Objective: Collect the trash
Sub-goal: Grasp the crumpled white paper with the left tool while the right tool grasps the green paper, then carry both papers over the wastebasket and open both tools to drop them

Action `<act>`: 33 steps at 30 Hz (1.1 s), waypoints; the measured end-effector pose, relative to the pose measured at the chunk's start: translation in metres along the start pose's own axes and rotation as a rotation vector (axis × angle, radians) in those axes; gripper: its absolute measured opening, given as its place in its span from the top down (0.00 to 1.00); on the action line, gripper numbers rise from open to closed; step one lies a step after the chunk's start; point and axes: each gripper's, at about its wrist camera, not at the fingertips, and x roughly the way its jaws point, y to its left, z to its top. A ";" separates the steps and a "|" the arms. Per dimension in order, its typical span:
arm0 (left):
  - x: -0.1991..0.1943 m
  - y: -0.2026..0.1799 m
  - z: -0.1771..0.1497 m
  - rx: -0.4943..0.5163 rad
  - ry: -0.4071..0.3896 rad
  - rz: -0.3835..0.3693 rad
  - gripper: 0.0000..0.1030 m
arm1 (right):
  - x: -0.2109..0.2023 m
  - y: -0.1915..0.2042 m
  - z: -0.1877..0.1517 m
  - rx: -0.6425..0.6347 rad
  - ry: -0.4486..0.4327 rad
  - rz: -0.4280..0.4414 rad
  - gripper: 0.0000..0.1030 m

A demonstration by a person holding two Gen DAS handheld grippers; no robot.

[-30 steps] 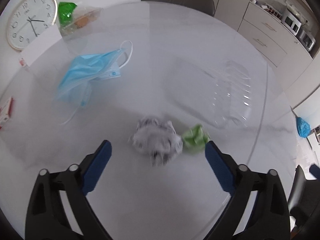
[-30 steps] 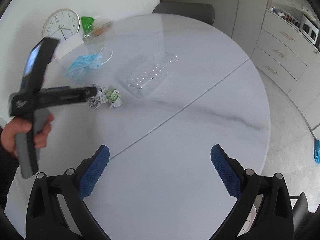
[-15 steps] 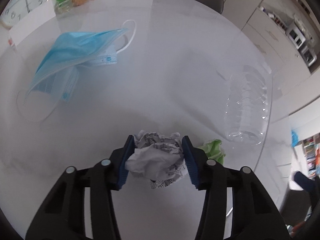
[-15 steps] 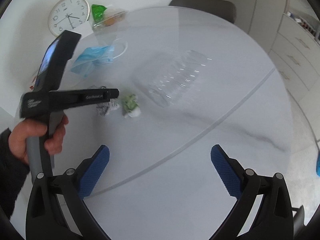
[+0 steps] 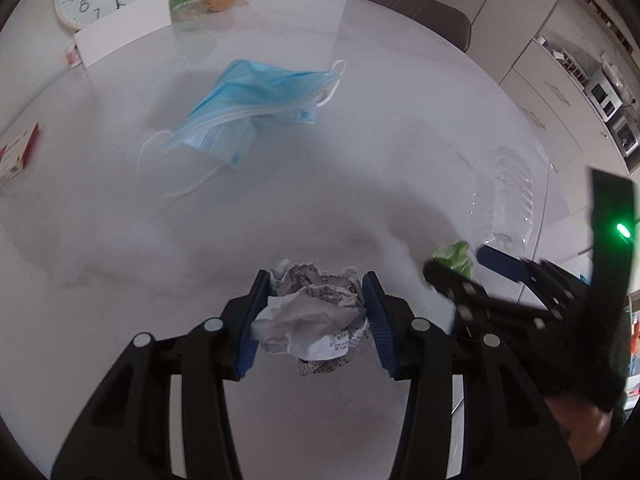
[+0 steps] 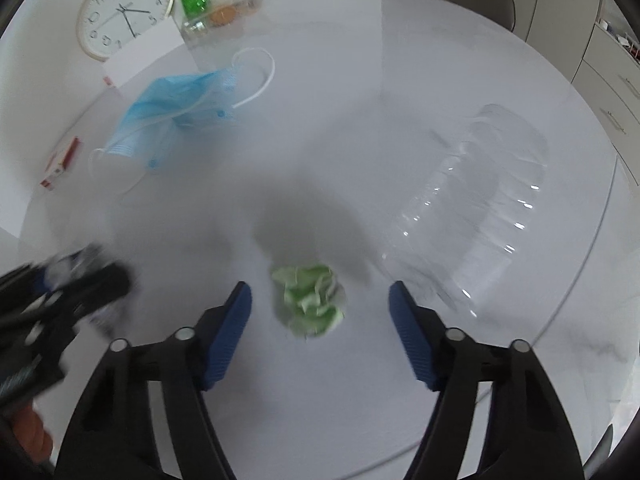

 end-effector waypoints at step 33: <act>-0.069 -0.205 -0.121 0.419 0.086 -0.263 0.55 | -0.185 -0.191 -0.244 0.324 -0.017 -0.136 0.70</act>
